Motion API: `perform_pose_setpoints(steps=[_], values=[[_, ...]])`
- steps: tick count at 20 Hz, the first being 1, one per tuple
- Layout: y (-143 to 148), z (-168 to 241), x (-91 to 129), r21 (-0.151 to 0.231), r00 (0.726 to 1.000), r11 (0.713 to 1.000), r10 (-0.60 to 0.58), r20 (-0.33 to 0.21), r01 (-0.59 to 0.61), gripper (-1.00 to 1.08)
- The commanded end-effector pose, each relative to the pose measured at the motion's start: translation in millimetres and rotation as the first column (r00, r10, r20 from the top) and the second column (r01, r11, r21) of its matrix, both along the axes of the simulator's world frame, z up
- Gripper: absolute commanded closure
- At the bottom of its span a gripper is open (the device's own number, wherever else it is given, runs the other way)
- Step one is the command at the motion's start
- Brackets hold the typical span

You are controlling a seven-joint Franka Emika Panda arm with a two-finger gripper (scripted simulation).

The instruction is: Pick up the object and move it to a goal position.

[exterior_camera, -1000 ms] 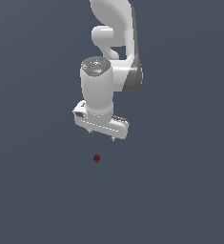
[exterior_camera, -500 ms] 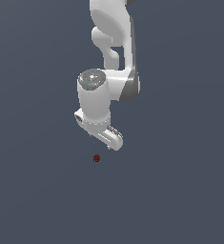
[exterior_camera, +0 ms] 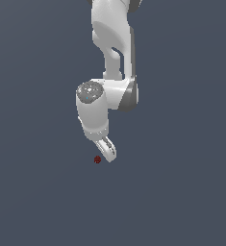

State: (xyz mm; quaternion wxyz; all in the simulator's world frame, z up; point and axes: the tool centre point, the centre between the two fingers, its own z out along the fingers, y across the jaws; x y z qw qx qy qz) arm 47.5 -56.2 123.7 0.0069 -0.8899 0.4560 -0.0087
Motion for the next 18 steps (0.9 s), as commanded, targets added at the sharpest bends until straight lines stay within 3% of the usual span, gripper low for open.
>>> perform_pose_setpoints(steps=[1, 8, 18], values=[[-2.1, -6.7, 2.1, 0.002, 0.997, 0.997, -0.076, -0.003, 0.076, -0.92], [-7.8, -25.1, 7.3, 0.004, 0.96, 0.96, -0.279, -0.013, 0.279, -0.92], [-14.6, -47.3, 12.8, -0.001, 0.862, 0.862, -0.506, -0.02, 0.506, -0.92]])
